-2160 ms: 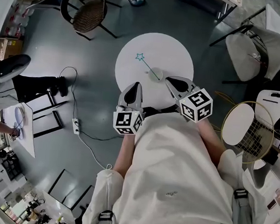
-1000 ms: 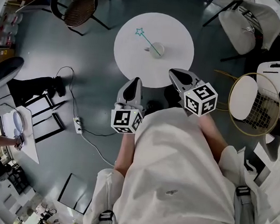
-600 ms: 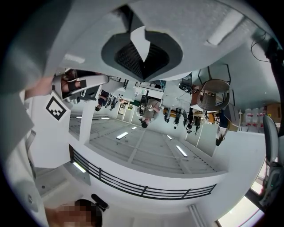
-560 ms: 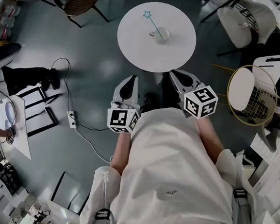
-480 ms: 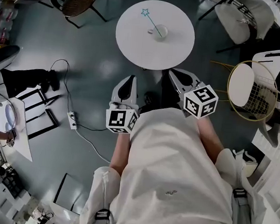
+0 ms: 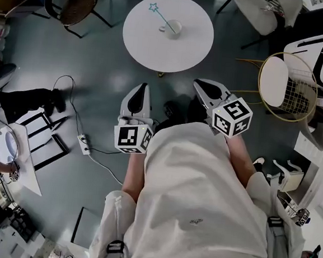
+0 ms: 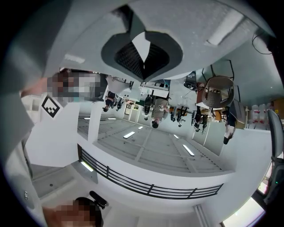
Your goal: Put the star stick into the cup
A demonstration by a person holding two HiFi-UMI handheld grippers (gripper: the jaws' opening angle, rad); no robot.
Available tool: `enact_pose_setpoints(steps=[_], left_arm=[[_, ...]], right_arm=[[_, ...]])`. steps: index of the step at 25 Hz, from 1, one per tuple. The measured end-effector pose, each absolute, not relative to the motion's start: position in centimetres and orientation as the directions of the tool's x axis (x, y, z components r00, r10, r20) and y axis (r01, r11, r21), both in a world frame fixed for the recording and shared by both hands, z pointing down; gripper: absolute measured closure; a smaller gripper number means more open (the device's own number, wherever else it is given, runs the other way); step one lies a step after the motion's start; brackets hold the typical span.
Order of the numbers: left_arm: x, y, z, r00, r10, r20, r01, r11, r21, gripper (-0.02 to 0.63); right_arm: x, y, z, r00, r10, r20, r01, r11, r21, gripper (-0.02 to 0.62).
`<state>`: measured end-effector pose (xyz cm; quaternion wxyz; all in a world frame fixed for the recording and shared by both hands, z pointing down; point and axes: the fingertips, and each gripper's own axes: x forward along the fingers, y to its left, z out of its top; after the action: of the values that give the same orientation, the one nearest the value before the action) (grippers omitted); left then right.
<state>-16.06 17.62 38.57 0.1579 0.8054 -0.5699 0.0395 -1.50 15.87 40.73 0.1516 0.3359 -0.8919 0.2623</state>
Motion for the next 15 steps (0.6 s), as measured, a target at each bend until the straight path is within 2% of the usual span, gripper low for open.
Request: enact_pose_setpoints(steps=[9,15], left_arm=[[-14.2,17.6,37.4,0.359,-0.907,0.222,-0.924,-0.311,0.222,0.595],[-12.4,18.7,37.8,0.399,-0.887,0.233,-0.908,-0.347,0.233,0.595]], right_arm=[[-2.0,16.3,36.4,-0.779,-0.515,0.358,-0.621,0.712,-0.328,0.588],[-1.5,18.8,37.5,-0.783,-0.496,0.376,-0.614,0.714,-0.337,0.589]])
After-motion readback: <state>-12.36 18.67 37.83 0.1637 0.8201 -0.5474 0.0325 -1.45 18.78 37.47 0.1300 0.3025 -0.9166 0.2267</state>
